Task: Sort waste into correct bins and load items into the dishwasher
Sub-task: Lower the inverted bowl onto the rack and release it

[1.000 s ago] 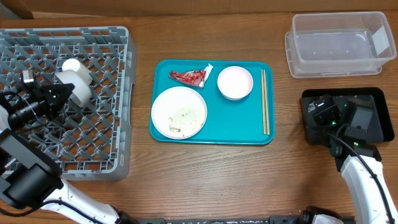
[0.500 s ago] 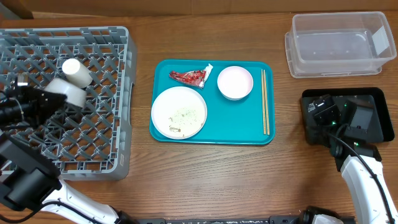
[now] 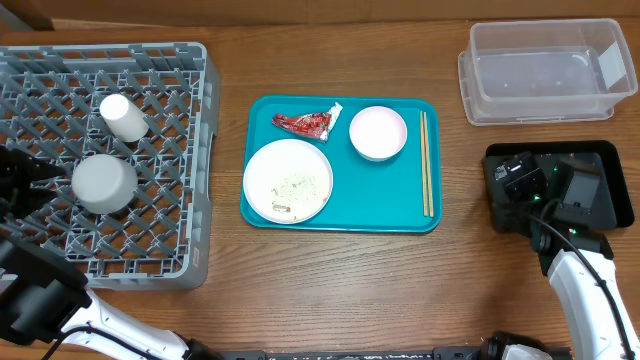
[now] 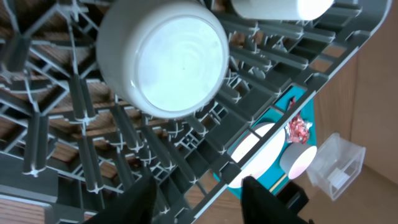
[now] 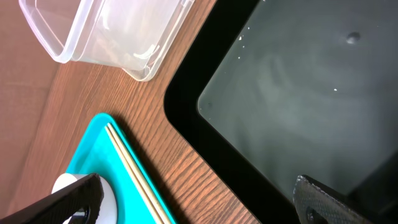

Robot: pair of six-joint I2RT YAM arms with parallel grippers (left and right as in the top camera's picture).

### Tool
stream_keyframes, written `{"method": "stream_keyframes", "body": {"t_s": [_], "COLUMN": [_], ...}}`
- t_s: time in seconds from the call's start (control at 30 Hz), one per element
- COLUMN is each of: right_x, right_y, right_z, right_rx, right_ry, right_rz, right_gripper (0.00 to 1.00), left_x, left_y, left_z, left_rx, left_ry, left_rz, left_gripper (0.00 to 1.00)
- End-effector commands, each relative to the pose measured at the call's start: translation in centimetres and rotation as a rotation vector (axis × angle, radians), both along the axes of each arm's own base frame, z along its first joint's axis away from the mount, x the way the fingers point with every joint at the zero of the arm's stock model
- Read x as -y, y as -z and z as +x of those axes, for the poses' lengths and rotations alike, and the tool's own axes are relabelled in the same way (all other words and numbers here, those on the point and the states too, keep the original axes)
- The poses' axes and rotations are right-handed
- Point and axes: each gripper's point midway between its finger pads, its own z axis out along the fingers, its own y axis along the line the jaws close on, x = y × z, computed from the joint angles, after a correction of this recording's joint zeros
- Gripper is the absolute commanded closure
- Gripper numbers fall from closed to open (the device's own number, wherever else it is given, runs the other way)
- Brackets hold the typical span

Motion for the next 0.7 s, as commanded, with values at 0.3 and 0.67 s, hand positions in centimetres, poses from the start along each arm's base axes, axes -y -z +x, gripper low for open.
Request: {"method": "stream_keyframes", "body": {"t_s": [0.3, 0.67], "right_x": [0.2, 0.2], "right_y": [-1.4, -1.4], "right_z": [0.7, 0.7], "right_rx": [0.040, 0.040], "right_ry": [0.001, 0.001], "right_rz": [-0.009, -0.009], "right_gripper": [0.00, 0.00], "left_x": [4.3, 17.4], "left_y": [-6.0, -13.5], "left_z": [3.6, 5.8], "left_rx": [0.209, 0.471], "left_ry": [0.078, 0.429], "left_rz": [0.002, 0.004], "left_gripper": [0.83, 0.66]}}
